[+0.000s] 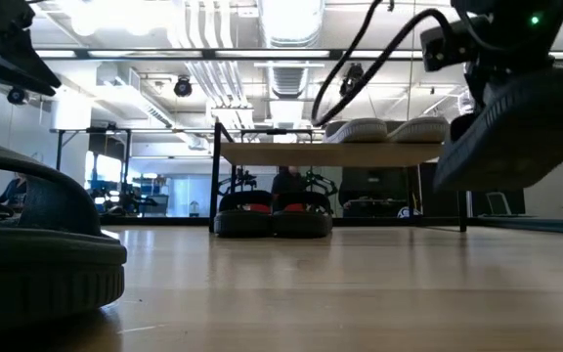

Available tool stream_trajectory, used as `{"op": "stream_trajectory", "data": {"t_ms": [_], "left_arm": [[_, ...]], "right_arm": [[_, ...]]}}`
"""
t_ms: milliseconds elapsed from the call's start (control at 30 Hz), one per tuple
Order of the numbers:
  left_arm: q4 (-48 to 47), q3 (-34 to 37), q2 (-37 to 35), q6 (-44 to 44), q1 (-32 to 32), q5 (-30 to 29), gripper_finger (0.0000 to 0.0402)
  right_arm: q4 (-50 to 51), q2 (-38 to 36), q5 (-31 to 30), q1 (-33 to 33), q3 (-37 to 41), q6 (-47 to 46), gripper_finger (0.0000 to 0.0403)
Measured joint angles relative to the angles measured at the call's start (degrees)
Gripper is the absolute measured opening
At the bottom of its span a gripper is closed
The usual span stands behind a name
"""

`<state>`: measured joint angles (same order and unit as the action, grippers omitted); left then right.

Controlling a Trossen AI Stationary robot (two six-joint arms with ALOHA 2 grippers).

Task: Pick and place slides into the shelf
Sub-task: Put the black slide near the shelf

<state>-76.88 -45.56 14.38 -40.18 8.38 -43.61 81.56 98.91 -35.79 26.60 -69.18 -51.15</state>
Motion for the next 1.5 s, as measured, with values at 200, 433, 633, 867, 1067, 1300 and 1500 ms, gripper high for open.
{"op": "stream_trajectory", "data": {"t_ms": [200, 433, 633, 867, 1067, 1300, 1500], "left_arm": [[0.0, 0.0, 0.23, 0.01, 0.0, -0.12, 0.0162], [0.0, 0.0, 0.16, 0.01, 0.0, -0.22, 0.0162], [-0.07, 0.02, 0.16, 0.01, 0.0, -0.26, 0.0162], [-0.09, 0.07, 0.12, -0.03, 0.0, -0.42, 0.0162], [-0.09, 0.07, 0.12, -0.05, 0.0, -0.4, 0.0162], [-0.11, 0.09, 0.12, -0.51, 0.0, -0.4, 0.0162], [-0.12, 0.13, 0.12, -4.97, 0.0, -0.4, 0.0162]], "right_arm": [[-10.1, -0.29, 1.69, -1.09, 4.64, 15.01, 0.0013], [-13.61, -1.85, 0.15, -5.99, 10.27, 18.33, 0.0013], [-22.04, -5.7, -1.78, -9.6, 14.78, 25.43, 0.0013], [-27.08, -6.91, -1.5, -12.17, 17.32, 30.04, 0.0013], [-28.17, -7.04, -0.22, -14.68, 18.79, 28.16, 0.0026], [-29.57, -6.99, -2.49, -16.21, 19.74, 28.25, 0.0085], [-29.5, -7.01, 0.79, -15.19, 19.98, 24.02, 0.0116]]}}
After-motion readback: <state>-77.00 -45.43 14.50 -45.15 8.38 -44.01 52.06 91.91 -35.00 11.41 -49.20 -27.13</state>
